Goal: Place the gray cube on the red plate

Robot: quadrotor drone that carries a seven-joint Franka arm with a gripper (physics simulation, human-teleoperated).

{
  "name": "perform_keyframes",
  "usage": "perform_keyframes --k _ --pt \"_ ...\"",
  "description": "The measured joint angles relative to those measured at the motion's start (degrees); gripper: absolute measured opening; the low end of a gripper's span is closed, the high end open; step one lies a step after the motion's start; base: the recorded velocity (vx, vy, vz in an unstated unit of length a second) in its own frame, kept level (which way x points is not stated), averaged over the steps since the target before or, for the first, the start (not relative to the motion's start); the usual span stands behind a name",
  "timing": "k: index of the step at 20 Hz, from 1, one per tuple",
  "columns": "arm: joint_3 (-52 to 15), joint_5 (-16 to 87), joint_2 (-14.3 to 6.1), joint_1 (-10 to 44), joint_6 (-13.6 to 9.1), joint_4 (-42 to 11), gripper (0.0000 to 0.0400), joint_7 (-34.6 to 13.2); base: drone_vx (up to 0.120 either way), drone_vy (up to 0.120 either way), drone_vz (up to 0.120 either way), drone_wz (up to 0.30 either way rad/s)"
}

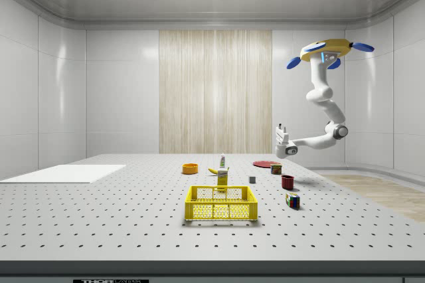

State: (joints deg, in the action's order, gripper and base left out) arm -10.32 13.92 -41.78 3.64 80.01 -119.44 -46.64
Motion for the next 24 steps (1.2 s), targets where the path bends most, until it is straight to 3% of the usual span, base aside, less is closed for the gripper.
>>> perform_keyframes --k 6,12,17,21,24 --pt "-15.02 22.14 -1.72 5.13 1.1 -7.21 0.04 -3.68 0.12 0.0 -0.12 0.0" --pt "-36.44 59.47 -6.22 16.49 1.17 -27.49 0.04 -14.41 0.12 0.0 -0.12 0.0" --pt "-49.19 84.64 -10.13 31.56 -4.46 -40.74 0.04 -26.89 0.12 0.0 -0.12 0.0" --pt "-54.99 94.26 -12.9 42.01 -9.34 -44.67 0.04 -34.08 0.12 0.0 -0.12 0.0" --pt "-57.56 97.53 -14.68 47.25 -11.63 -45.78 0.04 -37.51 0.053 0.013 -0.12 0.0"
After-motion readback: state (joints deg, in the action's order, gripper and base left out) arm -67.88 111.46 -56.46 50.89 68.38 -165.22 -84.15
